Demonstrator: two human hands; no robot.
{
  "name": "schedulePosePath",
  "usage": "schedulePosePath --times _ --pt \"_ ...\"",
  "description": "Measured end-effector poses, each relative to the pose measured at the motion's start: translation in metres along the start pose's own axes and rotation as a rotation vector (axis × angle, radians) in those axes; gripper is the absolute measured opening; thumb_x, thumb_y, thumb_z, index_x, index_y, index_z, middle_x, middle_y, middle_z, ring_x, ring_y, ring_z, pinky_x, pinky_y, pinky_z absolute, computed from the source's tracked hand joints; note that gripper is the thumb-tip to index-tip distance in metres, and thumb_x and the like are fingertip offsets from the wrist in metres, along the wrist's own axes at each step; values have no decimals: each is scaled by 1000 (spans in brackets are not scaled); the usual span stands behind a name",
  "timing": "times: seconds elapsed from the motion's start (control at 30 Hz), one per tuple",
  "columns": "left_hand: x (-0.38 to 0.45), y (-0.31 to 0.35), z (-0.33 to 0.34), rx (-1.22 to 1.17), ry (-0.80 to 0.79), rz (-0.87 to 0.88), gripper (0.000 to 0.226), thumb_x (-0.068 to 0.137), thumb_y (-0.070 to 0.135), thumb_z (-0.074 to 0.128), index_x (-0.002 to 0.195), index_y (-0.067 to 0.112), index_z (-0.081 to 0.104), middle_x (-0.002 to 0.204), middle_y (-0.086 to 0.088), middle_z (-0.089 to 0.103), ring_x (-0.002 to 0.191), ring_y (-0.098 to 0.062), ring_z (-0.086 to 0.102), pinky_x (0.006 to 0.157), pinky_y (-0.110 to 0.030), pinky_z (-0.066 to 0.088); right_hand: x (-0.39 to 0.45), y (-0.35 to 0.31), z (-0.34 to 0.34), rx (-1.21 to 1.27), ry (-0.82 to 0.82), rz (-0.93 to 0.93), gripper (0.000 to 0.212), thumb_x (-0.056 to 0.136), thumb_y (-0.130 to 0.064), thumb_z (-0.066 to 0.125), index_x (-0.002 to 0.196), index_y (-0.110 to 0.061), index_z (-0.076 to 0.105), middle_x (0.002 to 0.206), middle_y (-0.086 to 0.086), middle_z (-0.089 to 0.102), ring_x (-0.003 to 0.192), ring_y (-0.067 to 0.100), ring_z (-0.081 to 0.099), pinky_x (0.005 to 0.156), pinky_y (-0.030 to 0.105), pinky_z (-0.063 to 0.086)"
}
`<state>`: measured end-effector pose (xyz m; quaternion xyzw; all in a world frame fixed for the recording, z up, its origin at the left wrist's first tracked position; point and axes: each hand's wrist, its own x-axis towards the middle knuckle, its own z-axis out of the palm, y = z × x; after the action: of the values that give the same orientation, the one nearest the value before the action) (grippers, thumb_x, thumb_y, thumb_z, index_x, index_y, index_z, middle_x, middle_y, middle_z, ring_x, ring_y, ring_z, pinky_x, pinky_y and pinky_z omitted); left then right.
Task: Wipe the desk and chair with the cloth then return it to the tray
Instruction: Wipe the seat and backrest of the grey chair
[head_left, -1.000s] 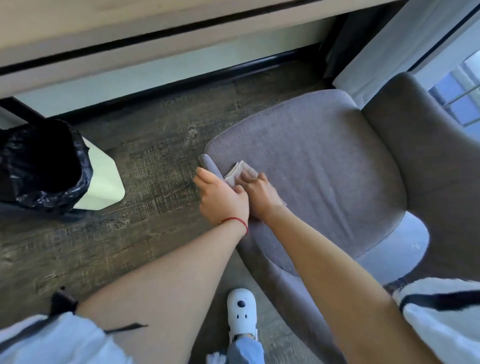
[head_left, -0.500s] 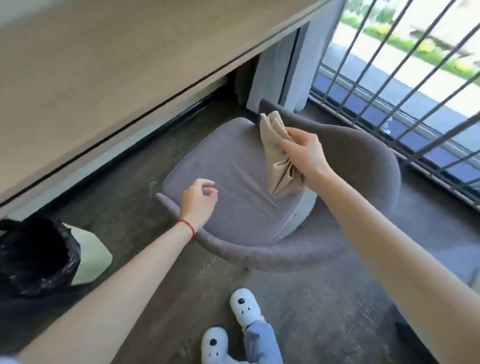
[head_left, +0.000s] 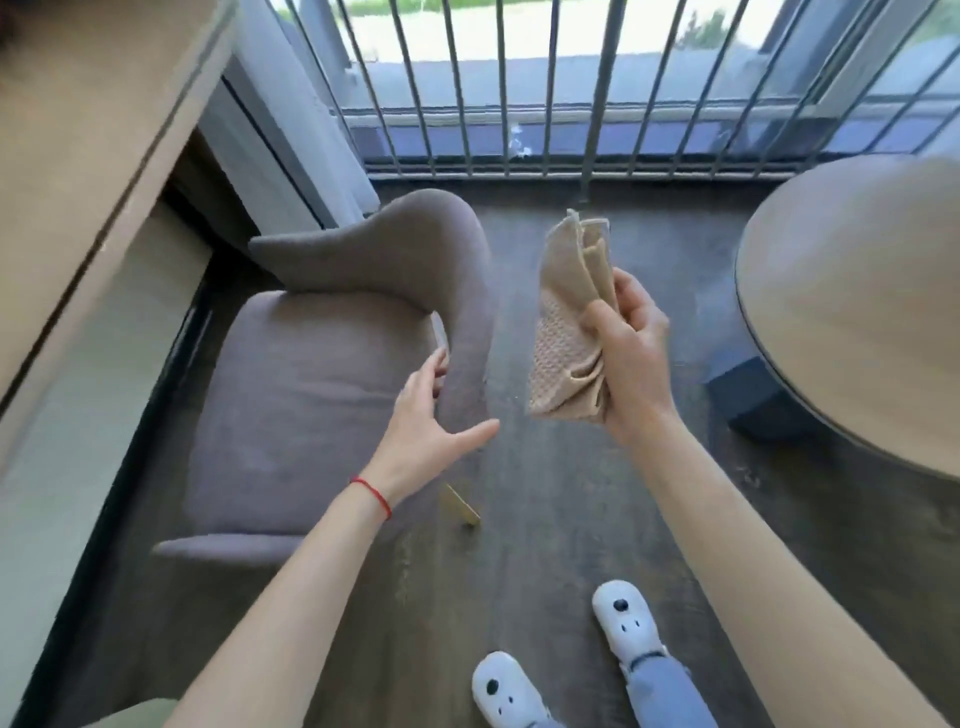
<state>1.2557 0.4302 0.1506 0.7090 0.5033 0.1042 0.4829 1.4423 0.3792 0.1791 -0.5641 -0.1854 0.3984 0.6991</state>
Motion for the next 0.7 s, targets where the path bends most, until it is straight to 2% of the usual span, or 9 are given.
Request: schedulePosePath --times 0.07,0.17,0.27,0.4,0.47,0.53,0.6,0.7 --pt "7 -6 7 19 89 18 85 73 23 77 143 21 29 129 12 38 126 -10 37 110 -35 33 1 14 -20 106 100 57 25 79 -2 48 98 -14 59 81 2 59 74 18 55 65 29 48" --pt "12 -12 11 36 121 48 80 67 20 66 141 21 35 128 8 43 128 -19 40 109 -44 36 -1 39 -41 154 149 141 31 86 7 41 109 -11 52 91 9 55 84 27 48 76 42 42" --pt "13 -15 10 29 130 93 84 65 17 61 143 29 34 121 12 47 123 -14 44 105 -35 36 -5 62 -41 138 138 173 36 88 10 40 114 -13 50 101 10 59 89 25 53 81 41 44" --pt "14 -16 11 20 136 109 85 62 16 59 143 31 34 116 5 50 116 -13 50 99 -32 40 -6 86 -19 156 68 130 43 89 8 48 112 -27 54 94 -13 69 86 7 63 76 22 53" --pt "15 -17 10 30 141 129 86 61 18 59 143 28 35 116 4 51 115 -12 50 98 -29 41 -7 92 -1 91 14 66 42 88 7 54 118 -22 55 97 -13 68 91 4 62 78 17 52" --pt "16 -17 9 30 135 136 88 58 23 58 142 25 36 115 3 52 111 -11 52 94 -25 42 -14 97 18 69 -63 15 41 89 8 55 123 -15 57 111 -8 65 105 3 60 89 17 50" --pt "16 -19 9 21 132 140 88 57 16 60 142 23 37 113 3 53 108 -9 53 91 -24 44 -25 102 28 64 -103 -4 45 89 6 54 123 -24 60 129 -8 59 123 5 53 102 25 46" --pt "17 -19 10 28 132 147 89 57 8 58 142 23 37 112 3 53 103 0 53 85 -10 42 -32 107 18 -19 -118 16 46 88 5 58 120 -28 61 127 -2 63 118 5 58 97 27 50"
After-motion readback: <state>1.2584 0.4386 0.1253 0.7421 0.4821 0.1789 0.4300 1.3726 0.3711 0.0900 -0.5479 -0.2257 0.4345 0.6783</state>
